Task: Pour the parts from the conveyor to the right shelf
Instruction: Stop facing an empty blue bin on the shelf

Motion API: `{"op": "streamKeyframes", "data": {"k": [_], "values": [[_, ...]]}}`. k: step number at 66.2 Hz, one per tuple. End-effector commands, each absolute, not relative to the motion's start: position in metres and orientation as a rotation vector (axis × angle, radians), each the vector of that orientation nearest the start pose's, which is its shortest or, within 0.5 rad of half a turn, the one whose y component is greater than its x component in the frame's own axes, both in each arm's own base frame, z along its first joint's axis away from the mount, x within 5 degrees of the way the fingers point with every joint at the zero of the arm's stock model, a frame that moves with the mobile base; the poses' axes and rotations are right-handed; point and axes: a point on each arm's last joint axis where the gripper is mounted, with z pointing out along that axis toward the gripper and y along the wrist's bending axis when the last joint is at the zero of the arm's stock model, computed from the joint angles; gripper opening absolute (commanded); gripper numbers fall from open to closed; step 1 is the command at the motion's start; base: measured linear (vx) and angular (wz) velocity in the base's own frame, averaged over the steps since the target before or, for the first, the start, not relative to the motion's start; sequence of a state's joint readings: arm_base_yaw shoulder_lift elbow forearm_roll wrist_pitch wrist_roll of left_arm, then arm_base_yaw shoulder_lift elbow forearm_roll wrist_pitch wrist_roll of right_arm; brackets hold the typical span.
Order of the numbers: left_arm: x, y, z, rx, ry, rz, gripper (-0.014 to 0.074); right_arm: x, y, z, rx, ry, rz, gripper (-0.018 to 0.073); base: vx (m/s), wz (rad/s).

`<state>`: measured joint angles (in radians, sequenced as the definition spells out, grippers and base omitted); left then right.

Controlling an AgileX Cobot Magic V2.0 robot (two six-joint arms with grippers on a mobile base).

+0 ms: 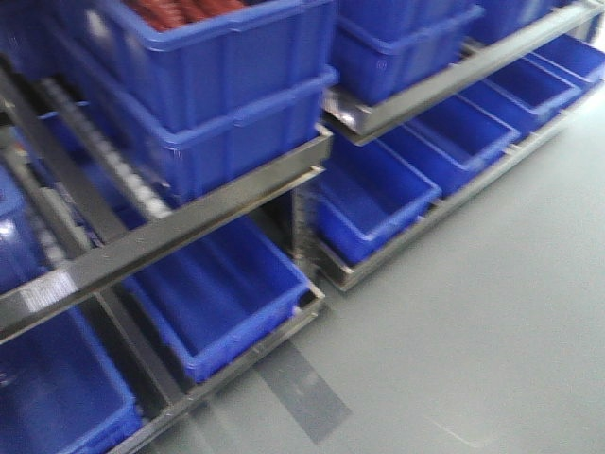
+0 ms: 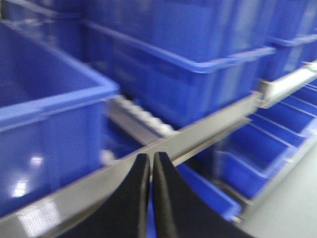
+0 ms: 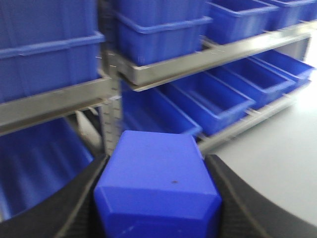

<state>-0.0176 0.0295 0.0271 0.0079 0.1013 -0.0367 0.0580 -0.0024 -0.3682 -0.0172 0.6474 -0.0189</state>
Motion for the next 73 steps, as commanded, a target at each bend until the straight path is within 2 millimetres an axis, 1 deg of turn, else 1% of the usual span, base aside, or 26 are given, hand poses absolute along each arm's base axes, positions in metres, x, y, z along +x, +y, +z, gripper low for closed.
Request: {"op": "streamKeyframes", "data": {"k": [1, 44, 56, 73], "values": [[0.0606, -0.0015, 0.2059, -0.016, 1.561, -0.055, -0.0006, 0.0232, 0.0001, 0.2897, -0.072, 1.669, 0.002, -0.0004, 0.35, 0.73], [0.0606, -0.0015, 0.2059, -0.016, 1.561, -0.055, -0.0006, 0.0232, 0.0001, 0.2897, -0.072, 1.669, 0.002, -0.0004, 0.26, 0.86], [0.0606, -0.0015, 0.2059, -0.016, 1.561, -0.055, -0.0006, 0.0232, 0.0001, 0.2897, -0.072, 1.669, 0.001, -0.0004, 0.23, 0.44], [0.0606, -0.0015, 0.2059, -0.016, 1.561, -0.055, -0.0006, 0.0232, 0.0001, 0.2897, -0.072, 1.669, 0.001, -0.0004, 0.24, 0.14]]}}
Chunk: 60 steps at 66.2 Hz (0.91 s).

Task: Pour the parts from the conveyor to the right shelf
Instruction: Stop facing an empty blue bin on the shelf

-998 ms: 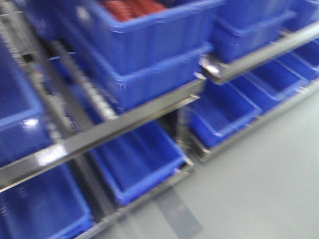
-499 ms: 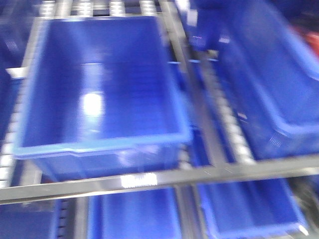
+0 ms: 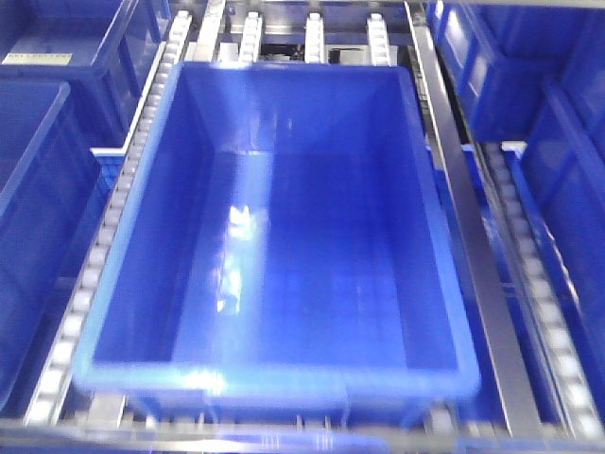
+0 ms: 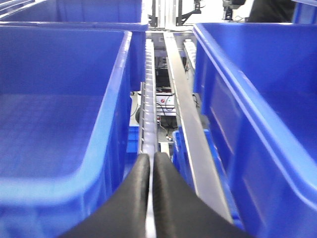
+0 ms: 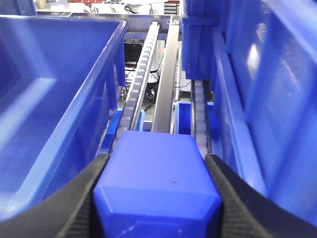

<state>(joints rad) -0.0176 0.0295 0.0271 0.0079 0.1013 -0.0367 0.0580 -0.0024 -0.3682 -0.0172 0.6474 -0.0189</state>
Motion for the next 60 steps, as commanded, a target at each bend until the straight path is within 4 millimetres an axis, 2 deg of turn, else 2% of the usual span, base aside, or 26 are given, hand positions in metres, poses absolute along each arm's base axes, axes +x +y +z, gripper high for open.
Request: {"op": "streamKeyframes", "data": {"k": [1, 26, 60], "values": [[0.0606, -0.0015, 0.2059, -0.016, 1.561, -0.055, -0.0006, 0.0232, 0.0001, 0.2897, -0.072, 1.669, 0.001, -0.0004, 0.23, 0.07], [0.0606, -0.0015, 0.2059, -0.016, 1.561, -0.055, -0.0006, 0.0232, 0.0001, 0.2897, -0.072, 1.669, 0.001, -0.0004, 0.17, 0.00], [0.0606, -0.0015, 0.2059, -0.016, 1.561, -0.055, -0.0006, 0.0232, 0.0001, 0.2897, -0.072, 1.669, 0.002, -0.0004, 0.02, -0.01]]}}
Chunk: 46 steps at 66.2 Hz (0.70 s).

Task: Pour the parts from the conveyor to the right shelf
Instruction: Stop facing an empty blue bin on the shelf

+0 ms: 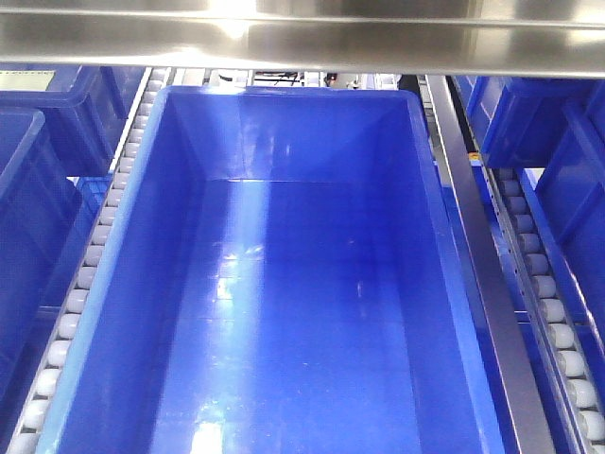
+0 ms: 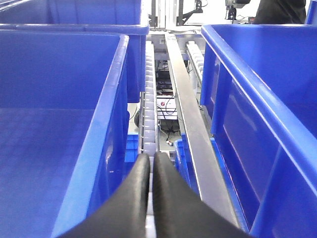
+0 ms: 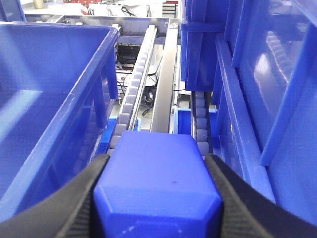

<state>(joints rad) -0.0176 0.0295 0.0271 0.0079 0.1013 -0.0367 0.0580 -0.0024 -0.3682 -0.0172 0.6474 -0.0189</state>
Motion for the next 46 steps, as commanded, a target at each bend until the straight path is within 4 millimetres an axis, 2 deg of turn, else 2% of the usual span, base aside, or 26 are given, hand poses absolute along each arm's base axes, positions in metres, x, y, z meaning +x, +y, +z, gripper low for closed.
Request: {"op": "streamKeyframes", "data": {"k": [1, 46], "values": [[0.0606, -0.0015, 0.2059, -0.016, 1.561, -0.055, -0.0006, 0.0232, 0.0001, 0.2897, -0.072, 1.669, 0.002, -0.0004, 0.00, 0.00], [0.0606, -0.0015, 0.2059, -0.016, 1.561, -0.055, -0.0006, 0.0233, 0.0008, 0.2902, -0.067, 1.663, 0.017, -0.0004, 0.00, 0.00]]}}
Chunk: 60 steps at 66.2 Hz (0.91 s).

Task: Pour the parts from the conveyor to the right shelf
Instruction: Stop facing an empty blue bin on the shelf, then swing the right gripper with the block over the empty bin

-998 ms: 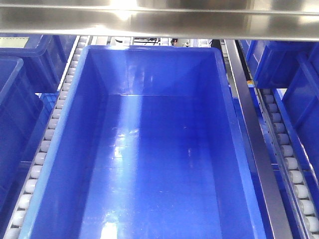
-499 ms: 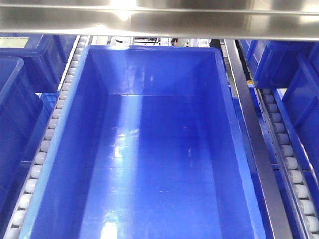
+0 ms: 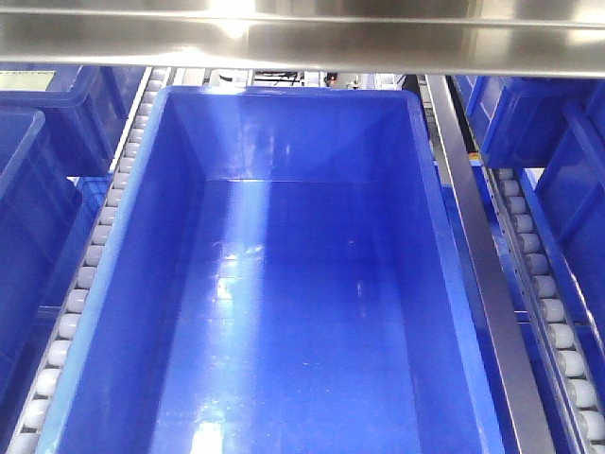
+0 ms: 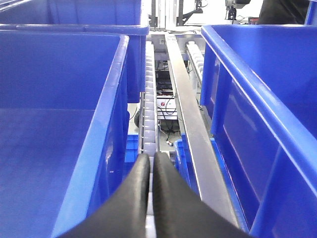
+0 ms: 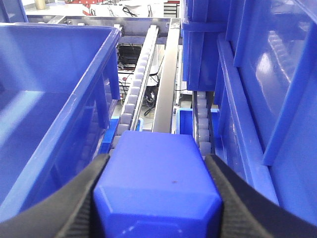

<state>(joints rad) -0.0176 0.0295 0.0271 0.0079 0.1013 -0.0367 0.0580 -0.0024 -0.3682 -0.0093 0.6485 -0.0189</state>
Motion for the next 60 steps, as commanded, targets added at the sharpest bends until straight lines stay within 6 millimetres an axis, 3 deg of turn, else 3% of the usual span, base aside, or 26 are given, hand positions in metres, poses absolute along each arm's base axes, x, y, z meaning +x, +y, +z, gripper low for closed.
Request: {"op": "streamKeyframes", "data": {"k": [1, 13, 32, 44, 60], "values": [[0.061, -0.002, 0.206, -0.016, 1.561, -0.055, -0.0006, 0.024, 0.001, 0.291, -0.067, 1.660, 0.018, -0.0004, 0.00, 0.00], [0.061, -0.002, 0.206, -0.016, 1.561, -0.055, -0.0006, 0.046, 0.004, 0.298, -0.044, 1.730, 0.072, -0.0004, 0.00, 0.00], [0.061, -0.002, 0.206, -0.016, 1.561, -0.055, -0.0006, 0.115, 0.015, 0.335, -0.115, 1.897, 0.103, -0.0004, 0.00, 0.00], [0.061, -0.002, 0.206, -0.016, 1.561, -0.055, -0.0006, 0.156, 0.054, 0.345, -0.317, 1.989, 0.219, -0.0004, 0.00, 0.00], [0.061, -0.002, 0.206, -0.016, 1.561, -0.055, -0.0006, 0.214, 0.123, 0.329, -0.527, 2.149, 0.266, -0.0004, 0.00, 0.00]]}}
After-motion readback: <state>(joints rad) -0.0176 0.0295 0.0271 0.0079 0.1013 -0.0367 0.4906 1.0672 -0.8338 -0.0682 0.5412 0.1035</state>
